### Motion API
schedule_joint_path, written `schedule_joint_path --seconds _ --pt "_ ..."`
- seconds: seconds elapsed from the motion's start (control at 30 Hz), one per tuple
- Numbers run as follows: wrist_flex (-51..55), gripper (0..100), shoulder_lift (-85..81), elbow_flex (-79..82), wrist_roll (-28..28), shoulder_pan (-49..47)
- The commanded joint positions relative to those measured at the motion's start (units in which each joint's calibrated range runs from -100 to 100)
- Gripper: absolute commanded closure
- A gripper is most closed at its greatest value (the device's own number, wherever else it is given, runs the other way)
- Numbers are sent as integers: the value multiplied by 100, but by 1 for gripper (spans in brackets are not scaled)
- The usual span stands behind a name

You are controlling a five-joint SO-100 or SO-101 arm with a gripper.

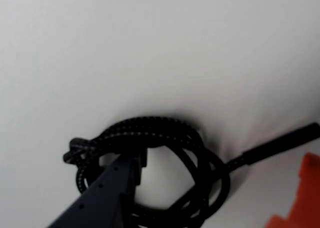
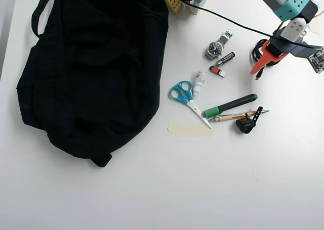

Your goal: Put the usbc cable into the black bag

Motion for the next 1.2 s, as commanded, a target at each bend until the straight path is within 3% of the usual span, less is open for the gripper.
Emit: schedule_joint_path --seconds 0.0,1.03,1.17 --pt "-85 62 -46 -111 -17 -32" --pt "-85 62 -46 -111 -17 -24" --pt "-85 69 -46 -111 -17 -24"
